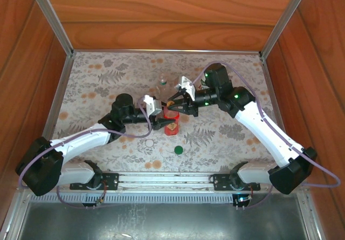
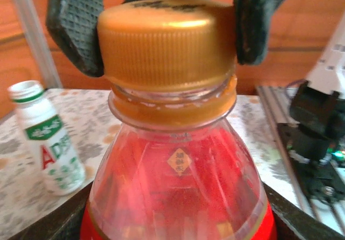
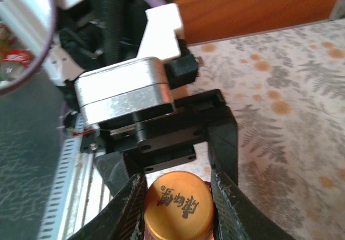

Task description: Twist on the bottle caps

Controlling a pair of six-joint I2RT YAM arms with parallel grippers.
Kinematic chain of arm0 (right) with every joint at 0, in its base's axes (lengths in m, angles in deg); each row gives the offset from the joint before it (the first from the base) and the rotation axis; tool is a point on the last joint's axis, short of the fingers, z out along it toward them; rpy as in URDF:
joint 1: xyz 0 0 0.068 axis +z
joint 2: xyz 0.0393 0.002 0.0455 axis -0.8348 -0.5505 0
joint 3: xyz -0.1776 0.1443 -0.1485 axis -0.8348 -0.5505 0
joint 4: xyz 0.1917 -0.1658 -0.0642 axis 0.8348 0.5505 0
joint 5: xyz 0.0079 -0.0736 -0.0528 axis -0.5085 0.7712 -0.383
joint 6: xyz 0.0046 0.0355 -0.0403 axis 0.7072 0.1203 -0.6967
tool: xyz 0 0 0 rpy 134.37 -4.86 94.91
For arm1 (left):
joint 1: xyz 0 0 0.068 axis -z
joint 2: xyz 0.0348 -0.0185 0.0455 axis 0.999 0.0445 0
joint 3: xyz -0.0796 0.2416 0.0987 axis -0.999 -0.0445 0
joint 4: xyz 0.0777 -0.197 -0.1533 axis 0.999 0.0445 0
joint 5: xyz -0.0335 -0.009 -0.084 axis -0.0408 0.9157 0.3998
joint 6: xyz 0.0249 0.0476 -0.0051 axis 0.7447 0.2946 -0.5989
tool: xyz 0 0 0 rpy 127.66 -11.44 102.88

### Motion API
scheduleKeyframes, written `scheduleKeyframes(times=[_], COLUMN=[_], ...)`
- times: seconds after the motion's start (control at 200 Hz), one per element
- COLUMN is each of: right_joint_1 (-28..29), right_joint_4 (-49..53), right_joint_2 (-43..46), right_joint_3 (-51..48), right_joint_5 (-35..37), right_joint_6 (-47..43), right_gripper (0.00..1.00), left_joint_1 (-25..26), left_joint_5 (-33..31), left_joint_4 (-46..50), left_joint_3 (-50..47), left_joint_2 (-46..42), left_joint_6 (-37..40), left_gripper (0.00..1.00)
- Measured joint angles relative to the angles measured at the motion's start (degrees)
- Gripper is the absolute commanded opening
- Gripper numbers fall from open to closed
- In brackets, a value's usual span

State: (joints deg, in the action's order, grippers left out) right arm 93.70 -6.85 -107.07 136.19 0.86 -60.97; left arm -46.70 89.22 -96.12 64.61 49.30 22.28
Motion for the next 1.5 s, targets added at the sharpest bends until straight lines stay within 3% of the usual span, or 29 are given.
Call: scheduleKeyframes(times=[0.27,0.445,0.545,0.595,0.799,0.879,1.114,1.344,1.504], right_joint_1=[0.2,3.6,5.4,5.8,5.8,5.4,4.4,4.1,4.1], right_joint_4=[-18.4,-26.9,-29.0,-28.7,-24.7,-21.7,-15.1,-9.8,-7.2], right_joint_2=[2.2,1.5,1.0,0.9,7.0,12.3,22.4,17.8,13.6], right_joint_3=[-7.5,-10.4,-10.5,-10.2,-13.6,-16.0,-15.6,-9.9,-6.9], right_joint_5=[22.3,40.0,47.4,49.0,48.3,45.8,33.4,22.5,17.7], right_joint_6=[16.3,24.5,27.1,27.7,21.7,17.6,10.8,8.5,6.4], right_gripper=[0.16,0.18,0.24,0.32,0.65,0.72,0.69,0.63,0.62], left_joint_1=[0.0,0.2,0.4,0.5,0.5,-0.3,-2.1,-2.1,-2.1], left_joint_5=[-15.1,-22.6,-24.4,-24.8,-23.3,-21.6,-10.3,6.2,13.3], left_joint_4=[4.3,5.5,5.5,5.3,1.8,-0.1,-1.6,-1.7,-1.8], left_joint_3=[8.9,14.2,16.0,16.2,15.7,13.7,7.4,6.1,6.2], left_joint_2=[7.2,12.3,13.9,14.2,13.3,10.9,7.3,6.5,6.5], left_joint_6=[0.4,-0.2,-1.0,-1.4,-2.2,-2.2,0.5,2.8,2.6], left_gripper=[0.58,0.58,0.58,0.58,0.58,0.58,0.58,0.58,0.58])
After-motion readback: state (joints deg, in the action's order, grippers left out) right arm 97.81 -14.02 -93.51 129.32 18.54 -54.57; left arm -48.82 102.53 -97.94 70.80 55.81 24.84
